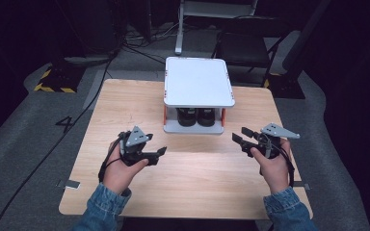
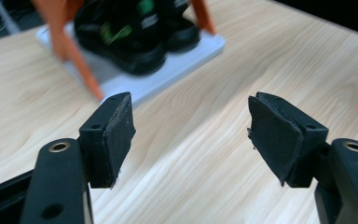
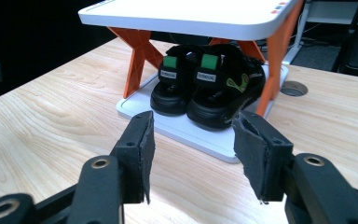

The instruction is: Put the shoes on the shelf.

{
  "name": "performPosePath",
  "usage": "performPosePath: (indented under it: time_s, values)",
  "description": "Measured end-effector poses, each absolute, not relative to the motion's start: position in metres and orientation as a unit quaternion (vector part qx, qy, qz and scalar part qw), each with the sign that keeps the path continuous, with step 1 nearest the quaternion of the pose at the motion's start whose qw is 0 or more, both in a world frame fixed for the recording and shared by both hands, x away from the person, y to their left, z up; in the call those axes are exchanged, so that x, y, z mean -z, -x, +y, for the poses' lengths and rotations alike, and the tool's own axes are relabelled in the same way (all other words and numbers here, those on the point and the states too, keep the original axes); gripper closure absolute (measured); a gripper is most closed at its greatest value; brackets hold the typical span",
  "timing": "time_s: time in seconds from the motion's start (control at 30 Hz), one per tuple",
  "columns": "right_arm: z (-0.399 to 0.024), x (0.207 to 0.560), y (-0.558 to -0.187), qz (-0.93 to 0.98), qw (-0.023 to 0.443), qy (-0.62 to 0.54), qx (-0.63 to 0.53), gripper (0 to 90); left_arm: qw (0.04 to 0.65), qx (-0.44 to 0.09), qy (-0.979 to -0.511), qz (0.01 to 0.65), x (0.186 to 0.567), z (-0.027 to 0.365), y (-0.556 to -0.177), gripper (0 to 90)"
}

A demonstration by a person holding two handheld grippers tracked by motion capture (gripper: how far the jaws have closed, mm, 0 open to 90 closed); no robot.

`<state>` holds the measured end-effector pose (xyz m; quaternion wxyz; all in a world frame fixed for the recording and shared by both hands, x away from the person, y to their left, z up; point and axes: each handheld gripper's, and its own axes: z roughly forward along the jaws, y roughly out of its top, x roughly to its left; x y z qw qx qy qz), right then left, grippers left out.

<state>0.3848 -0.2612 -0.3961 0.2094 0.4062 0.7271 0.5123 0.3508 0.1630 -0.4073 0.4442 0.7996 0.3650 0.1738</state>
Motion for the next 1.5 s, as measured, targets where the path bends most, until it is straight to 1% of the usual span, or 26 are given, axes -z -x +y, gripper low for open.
performPosePath:
  time_s: [0.1,0.27,0.4,0.43,0.47,0.57,0.8,0.87,0.9,0.93,1.0,1.03,1.1,1.13,1.17,1.23,1.3,1.5]
  values:
    - [-0.274,0.398,-0.379,0.724,0.217,-0.410,-0.511,48.0,0.431,-0.184,-0.796,0.383,0.411,0.184,-0.344,29.3]
    - [-0.304,0.400,-0.375,0.768,0.221,-0.384,-0.462,47.6,0.396,-0.196,-0.800,0.405,0.418,0.220,-0.340,26.4]
    - [-0.326,0.410,-0.374,0.783,0.213,-0.383,-0.442,42.0,0.335,-0.186,-0.823,0.419,0.431,0.241,-0.343,22.8]
    - [-0.334,0.418,-0.375,0.789,0.202,-0.390,-0.430,37.2,0.325,-0.185,-0.827,0.421,0.435,0.245,-0.344,21.3]
    - [-0.334,0.418,-0.375,0.789,0.202,-0.390,-0.430,37.2,0.321,-0.183,-0.828,0.423,0.438,0.247,-0.345,21.3]
    - [-0.343,0.432,-0.376,0.788,0.182,-0.410,-0.421,34.2,0.311,-0.164,-0.833,0.428,0.451,0.255,-0.350,21.0]
    - [-0.355,0.463,-0.385,0.802,0.161,-0.438,-0.374,32.1,0.254,-0.128,-0.853,0.438,0.481,0.258,-0.360,19.2]
    - [-0.355,0.471,-0.388,0.804,0.154,-0.444,-0.363,31.3,0.251,-0.120,-0.853,0.442,0.487,0.258,-0.361,18.9]
    - [-0.355,0.475,-0.389,0.807,0.151,-0.446,-0.358,30.6,0.259,-0.121,-0.850,0.443,0.489,0.257,-0.361,17.5]
    - [-0.355,0.482,-0.392,0.814,0.157,-0.443,-0.341,30.6,0.266,-0.127,-0.846,0.445,0.491,0.257,-0.362,16.2]
    - [-0.355,0.483,-0.392,0.812,0.158,-0.446,-0.340,30.5,0.268,-0.136,-0.846,0.440,0.491,0.257,-0.363,16.3]
    - [-0.355,0.487,-0.393,0.813,0.167,-0.444,-0.337,29.2,0.276,-0.141,-0.843,0.439,0.493,0.256,-0.364,15.8]
    - [-0.354,0.493,-0.396,0.820,0.164,-0.442,-0.326,23.7,0.306,-0.147,-0.831,0.440,0.499,0.255,-0.365,14.1]
    - [-0.353,0.496,-0.396,0.821,0.173,-0.437,-0.324,18.6,0.320,-0.156,-0.828,0.434,0.503,0.255,-0.366,10.0]
    - [-0.352,0.499,-0.395,0.818,0.178,-0.437,-0.328,15.0,0.326,-0.157,-0.825,0.435,0.506,0.255,-0.368,5.2]
    - [-0.349,0.502,-0.394,0.805,0.191,-0.449,-0.337,11.1,0.319,-0.155,-0.826,0.438,0.506,0.253,-0.370,0.7]
    - [-0.345,0.505,-0.394,0.796,0.203,-0.459,-0.340,8.6,0.320,-0.153,-0.828,0.435,0.506,0.253,-0.371,0.0]
    - [-0.343,0.506,-0.397,0.796,0.203,-0.460,-0.337,6.0,0.315,-0.156,-0.825,0.443,0.505,0.251,-0.374,0.0]
